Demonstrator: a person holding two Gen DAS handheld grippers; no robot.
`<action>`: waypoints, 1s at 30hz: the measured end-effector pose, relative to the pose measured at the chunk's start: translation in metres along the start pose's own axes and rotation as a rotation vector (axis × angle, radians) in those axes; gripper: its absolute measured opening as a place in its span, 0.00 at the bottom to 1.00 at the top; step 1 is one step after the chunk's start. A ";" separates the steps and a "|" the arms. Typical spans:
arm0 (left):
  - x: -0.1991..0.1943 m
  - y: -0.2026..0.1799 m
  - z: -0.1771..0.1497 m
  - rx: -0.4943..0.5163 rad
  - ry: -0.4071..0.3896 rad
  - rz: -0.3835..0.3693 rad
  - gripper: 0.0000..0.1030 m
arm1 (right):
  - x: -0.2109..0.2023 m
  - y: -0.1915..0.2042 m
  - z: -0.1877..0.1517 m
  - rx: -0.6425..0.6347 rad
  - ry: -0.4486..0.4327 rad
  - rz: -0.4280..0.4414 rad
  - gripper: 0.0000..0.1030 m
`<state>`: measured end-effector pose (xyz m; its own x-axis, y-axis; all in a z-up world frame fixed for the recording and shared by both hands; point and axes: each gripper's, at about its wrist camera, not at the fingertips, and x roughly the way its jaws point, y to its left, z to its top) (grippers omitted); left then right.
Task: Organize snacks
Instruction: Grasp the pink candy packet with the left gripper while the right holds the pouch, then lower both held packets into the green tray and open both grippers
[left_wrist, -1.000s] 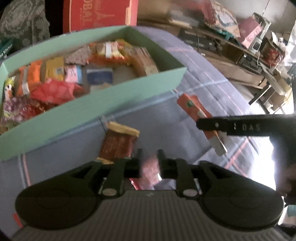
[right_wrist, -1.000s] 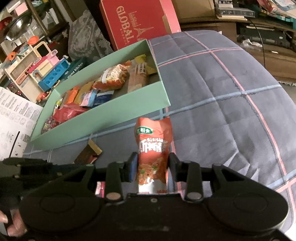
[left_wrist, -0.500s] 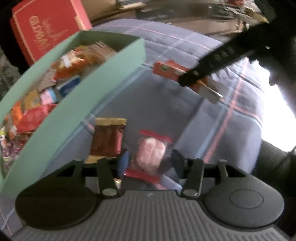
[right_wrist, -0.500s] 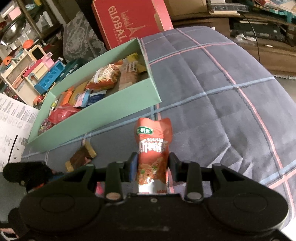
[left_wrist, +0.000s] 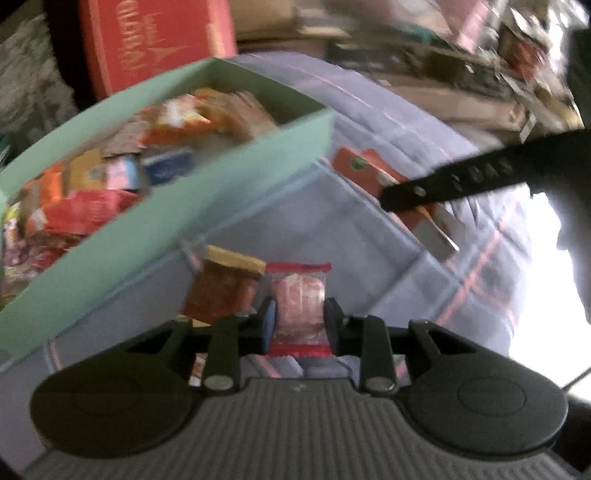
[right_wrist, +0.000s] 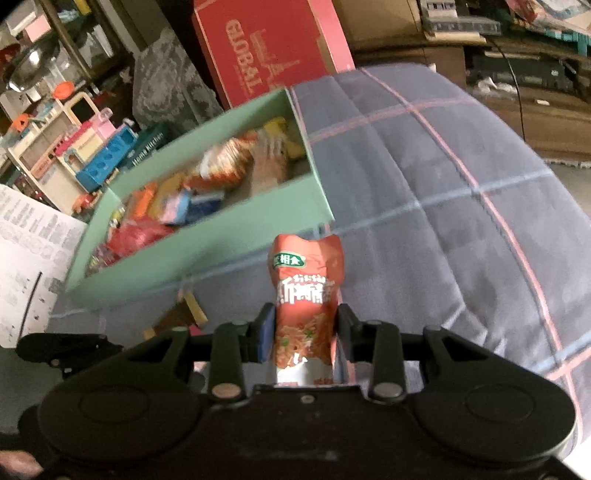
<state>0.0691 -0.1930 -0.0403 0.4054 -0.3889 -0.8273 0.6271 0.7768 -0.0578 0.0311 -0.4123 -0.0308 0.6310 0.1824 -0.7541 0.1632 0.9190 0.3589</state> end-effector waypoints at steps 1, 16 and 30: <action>-0.005 0.006 0.004 -0.024 -0.015 0.001 0.26 | -0.003 0.002 0.005 0.001 -0.012 0.009 0.34; -0.018 0.096 0.089 -0.223 -0.182 0.152 0.27 | 0.063 0.065 0.099 0.100 -0.067 0.106 0.34; 0.013 0.111 0.085 -0.267 -0.154 0.221 0.88 | 0.078 0.072 0.101 0.103 -0.108 0.081 1.00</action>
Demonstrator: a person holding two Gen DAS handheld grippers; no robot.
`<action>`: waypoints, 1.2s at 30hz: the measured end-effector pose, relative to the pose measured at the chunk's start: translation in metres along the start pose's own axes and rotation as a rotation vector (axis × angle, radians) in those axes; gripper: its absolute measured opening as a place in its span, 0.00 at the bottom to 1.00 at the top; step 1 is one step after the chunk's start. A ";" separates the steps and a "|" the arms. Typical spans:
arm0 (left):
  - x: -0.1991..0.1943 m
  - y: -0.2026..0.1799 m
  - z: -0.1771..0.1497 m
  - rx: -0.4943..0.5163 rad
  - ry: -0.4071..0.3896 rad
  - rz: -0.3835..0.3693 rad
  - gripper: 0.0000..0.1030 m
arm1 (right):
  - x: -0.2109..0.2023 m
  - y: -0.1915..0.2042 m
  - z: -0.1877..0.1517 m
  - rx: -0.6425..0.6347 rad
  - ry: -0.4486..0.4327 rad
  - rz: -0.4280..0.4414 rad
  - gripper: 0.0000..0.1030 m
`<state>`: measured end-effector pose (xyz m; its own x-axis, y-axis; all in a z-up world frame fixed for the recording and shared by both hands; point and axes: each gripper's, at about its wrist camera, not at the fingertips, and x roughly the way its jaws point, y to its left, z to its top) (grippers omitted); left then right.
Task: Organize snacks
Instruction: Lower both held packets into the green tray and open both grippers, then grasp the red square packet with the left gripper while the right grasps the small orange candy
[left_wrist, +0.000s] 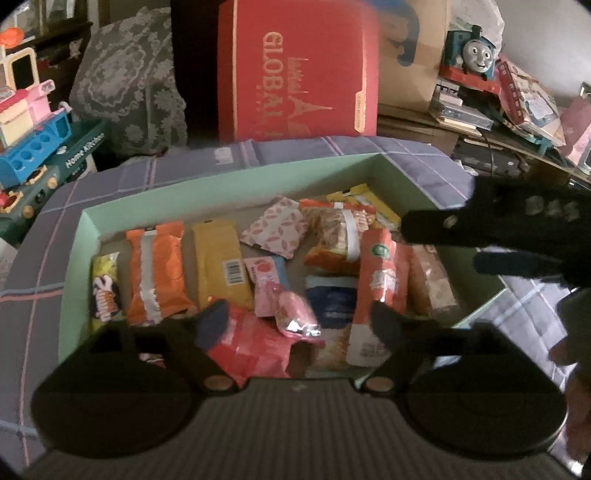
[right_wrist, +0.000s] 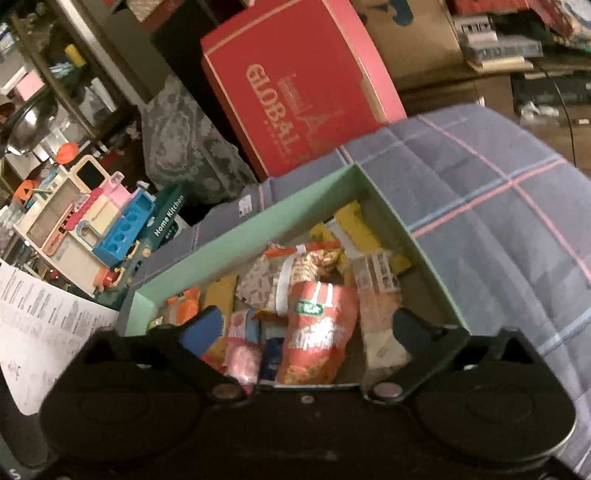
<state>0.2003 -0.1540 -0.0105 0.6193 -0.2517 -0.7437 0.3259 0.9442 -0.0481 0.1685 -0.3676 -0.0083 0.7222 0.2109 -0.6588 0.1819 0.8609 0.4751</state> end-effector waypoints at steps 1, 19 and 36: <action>-0.001 0.000 -0.001 -0.005 -0.003 0.004 0.91 | -0.002 0.000 0.001 -0.004 0.000 -0.001 1.00; -0.063 0.002 -0.032 -0.003 -0.025 0.035 1.00 | -0.065 -0.007 -0.027 -0.043 0.007 -0.004 1.00; -0.108 0.043 -0.136 -0.081 0.074 0.113 1.00 | -0.082 -0.017 -0.107 -0.080 0.204 0.015 1.00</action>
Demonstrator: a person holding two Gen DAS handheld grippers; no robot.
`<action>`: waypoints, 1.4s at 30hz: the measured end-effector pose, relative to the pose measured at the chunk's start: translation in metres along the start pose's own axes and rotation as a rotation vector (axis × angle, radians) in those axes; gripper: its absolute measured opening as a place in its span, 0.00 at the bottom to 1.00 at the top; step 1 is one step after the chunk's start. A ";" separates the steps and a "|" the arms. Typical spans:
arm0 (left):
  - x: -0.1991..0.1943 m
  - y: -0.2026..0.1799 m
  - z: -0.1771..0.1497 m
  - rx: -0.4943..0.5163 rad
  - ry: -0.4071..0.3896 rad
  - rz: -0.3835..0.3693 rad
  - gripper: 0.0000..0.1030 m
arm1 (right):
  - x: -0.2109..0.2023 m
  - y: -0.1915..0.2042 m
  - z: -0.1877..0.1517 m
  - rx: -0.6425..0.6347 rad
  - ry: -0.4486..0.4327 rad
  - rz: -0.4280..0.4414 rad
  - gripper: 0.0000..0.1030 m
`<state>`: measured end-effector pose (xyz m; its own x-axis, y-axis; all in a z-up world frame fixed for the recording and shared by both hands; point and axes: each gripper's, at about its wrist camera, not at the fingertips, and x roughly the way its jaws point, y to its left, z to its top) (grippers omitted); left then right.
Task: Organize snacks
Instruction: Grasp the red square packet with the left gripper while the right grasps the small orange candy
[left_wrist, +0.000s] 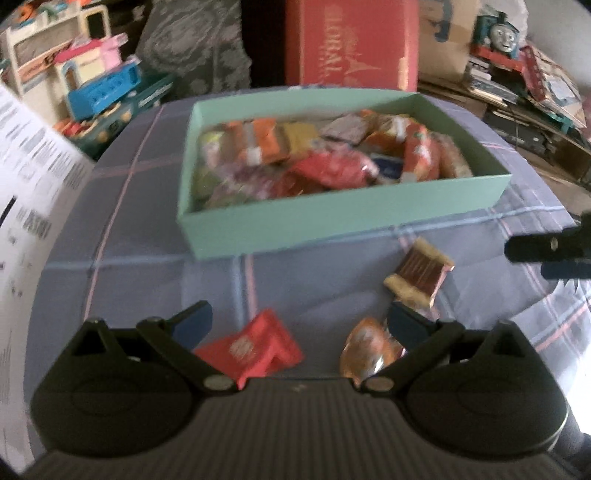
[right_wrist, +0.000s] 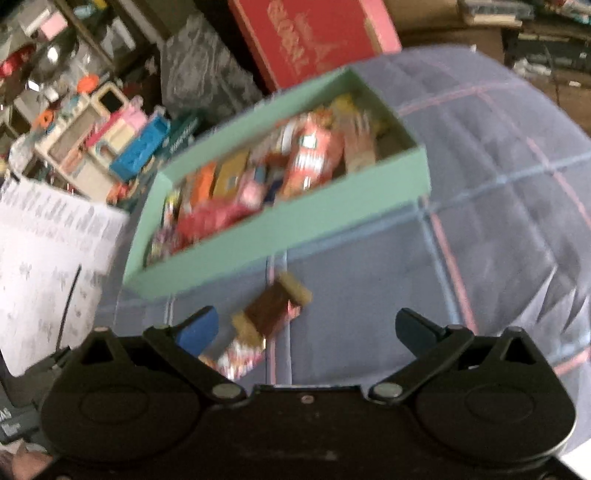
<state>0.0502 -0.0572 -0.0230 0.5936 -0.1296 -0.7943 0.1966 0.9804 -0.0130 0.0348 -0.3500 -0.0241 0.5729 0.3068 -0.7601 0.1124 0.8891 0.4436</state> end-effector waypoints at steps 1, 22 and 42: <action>-0.002 0.004 -0.004 -0.005 0.001 0.007 1.00 | 0.002 0.002 -0.005 -0.008 0.015 0.002 1.00; 0.024 0.036 -0.028 -0.049 0.049 0.032 0.46 | 0.028 0.054 -0.030 -0.112 0.142 -0.030 0.93; 0.007 0.085 -0.049 -0.197 0.007 -0.038 0.36 | 0.073 0.139 -0.052 -0.401 0.189 0.002 0.38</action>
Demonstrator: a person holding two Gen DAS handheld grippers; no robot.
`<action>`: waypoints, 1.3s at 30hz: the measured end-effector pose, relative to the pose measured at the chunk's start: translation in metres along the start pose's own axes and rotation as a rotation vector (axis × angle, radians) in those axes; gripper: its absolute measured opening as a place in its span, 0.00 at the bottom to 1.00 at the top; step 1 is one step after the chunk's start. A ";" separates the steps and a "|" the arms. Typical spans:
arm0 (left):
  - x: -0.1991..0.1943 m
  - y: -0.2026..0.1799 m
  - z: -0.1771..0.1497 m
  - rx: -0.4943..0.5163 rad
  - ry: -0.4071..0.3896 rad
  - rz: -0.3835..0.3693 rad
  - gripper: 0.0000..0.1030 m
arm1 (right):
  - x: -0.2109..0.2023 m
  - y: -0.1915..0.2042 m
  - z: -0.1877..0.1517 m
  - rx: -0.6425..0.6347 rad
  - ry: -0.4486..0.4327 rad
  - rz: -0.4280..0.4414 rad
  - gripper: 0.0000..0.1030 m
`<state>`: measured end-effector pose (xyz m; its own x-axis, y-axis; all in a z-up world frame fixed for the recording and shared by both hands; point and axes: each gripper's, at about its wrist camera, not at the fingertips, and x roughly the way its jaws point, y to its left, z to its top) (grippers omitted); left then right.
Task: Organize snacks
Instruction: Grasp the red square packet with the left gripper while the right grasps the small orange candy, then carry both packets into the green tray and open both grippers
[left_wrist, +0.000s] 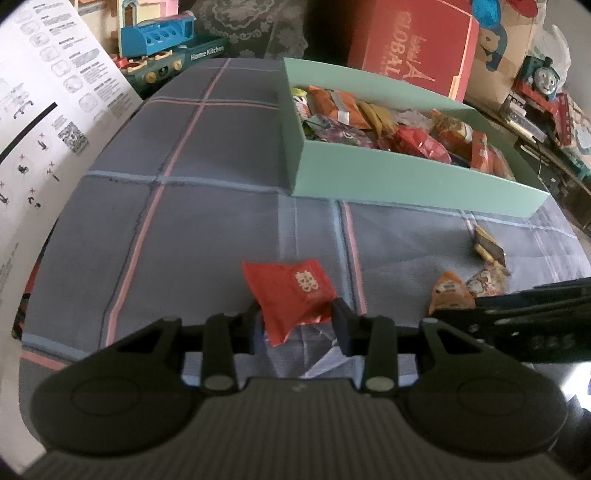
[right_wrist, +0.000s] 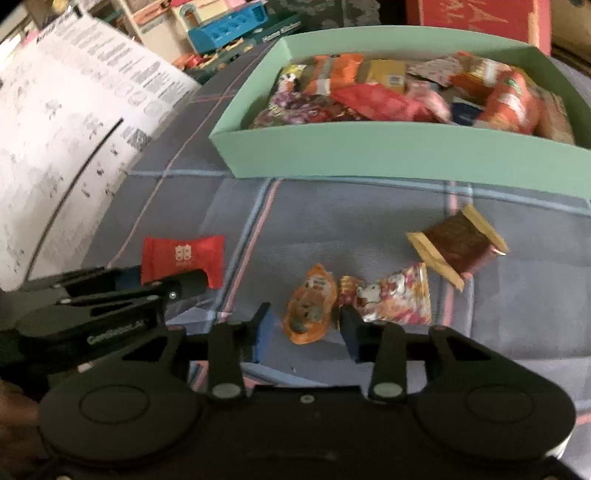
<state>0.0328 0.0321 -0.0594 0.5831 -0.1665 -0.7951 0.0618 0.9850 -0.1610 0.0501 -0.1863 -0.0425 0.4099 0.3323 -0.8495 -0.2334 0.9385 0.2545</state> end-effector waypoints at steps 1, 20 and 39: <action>0.000 0.001 0.000 -0.002 -0.002 -0.002 0.36 | 0.002 0.004 0.000 -0.020 -0.007 -0.013 0.38; -0.005 0.003 0.000 -0.033 -0.006 0.011 0.13 | -0.020 -0.003 0.004 -0.023 -0.090 -0.039 0.27; -0.036 -0.029 0.052 0.045 -0.103 -0.009 0.03 | -0.067 -0.051 0.033 0.097 -0.245 0.046 0.27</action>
<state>0.0522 0.0120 0.0043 0.6622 -0.1721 -0.7293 0.1020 0.9849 -0.1397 0.0636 -0.2534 0.0167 0.6046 0.3763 -0.7021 -0.1759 0.9227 0.3430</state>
